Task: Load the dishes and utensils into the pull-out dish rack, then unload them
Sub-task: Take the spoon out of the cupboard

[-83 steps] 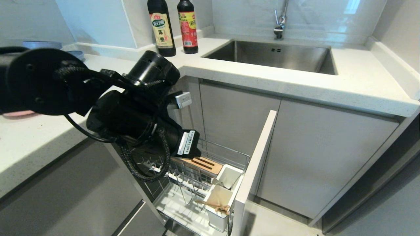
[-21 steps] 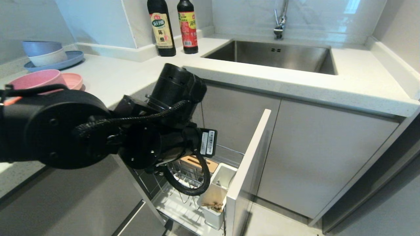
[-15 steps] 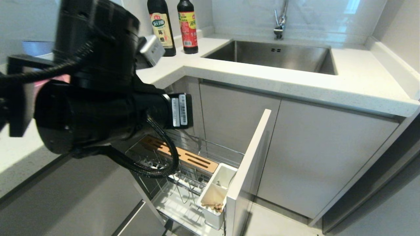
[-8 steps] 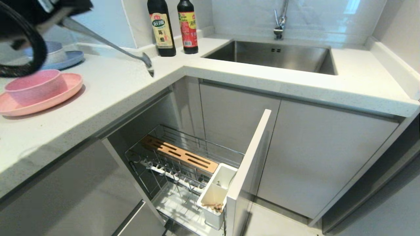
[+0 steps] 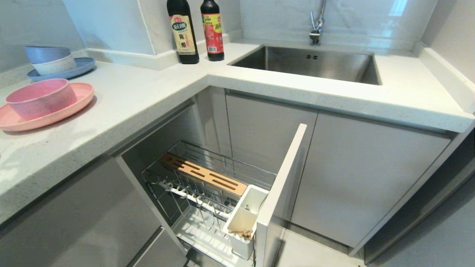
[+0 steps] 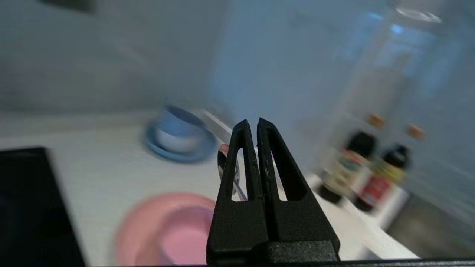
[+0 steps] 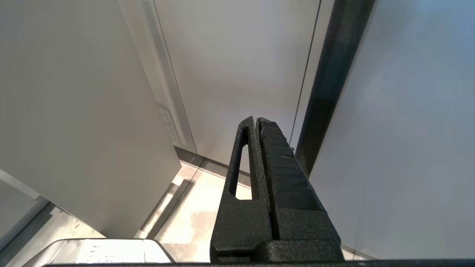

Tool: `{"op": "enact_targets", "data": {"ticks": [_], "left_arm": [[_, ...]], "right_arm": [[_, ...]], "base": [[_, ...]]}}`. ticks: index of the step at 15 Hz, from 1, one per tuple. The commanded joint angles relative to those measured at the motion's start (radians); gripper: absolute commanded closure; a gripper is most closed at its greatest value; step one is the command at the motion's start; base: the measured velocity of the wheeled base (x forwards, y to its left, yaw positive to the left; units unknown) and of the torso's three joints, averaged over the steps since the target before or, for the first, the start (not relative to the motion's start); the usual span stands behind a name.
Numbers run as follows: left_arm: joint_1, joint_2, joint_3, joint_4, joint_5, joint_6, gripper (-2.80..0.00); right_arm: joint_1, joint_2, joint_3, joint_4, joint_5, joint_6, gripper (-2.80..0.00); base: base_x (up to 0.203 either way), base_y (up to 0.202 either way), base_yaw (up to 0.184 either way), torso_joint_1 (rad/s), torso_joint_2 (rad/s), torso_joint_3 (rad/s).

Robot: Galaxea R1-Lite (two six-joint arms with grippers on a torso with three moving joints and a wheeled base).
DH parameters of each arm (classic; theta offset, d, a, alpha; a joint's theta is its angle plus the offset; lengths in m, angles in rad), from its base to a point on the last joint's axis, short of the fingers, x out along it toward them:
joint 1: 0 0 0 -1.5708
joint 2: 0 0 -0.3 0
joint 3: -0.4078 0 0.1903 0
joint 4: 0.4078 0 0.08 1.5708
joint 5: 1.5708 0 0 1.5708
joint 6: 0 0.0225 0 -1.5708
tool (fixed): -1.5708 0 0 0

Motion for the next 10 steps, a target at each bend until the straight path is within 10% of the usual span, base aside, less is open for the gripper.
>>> {"op": "enact_targets", "data": {"ticks": [1, 10], "left_arm": [[0.126, 0.01, 0.005, -0.039, 0.001, 0.006, 0.0], [0.161, 0.278, 0.139, -0.511, 0.025, 0.094, 0.0]], "right_arm": [[0.0, 0.0, 0.002, 0.0, 0.0, 0.0, 0.0], [0.0, 0.0, 0.002, 0.0, 0.0, 0.0, 0.0]], "base": [[0.0, 0.0, 0.0, 0.0, 0.0, 0.0], [0.0, 0.0, 0.0, 0.0, 0.0, 0.0]]}}
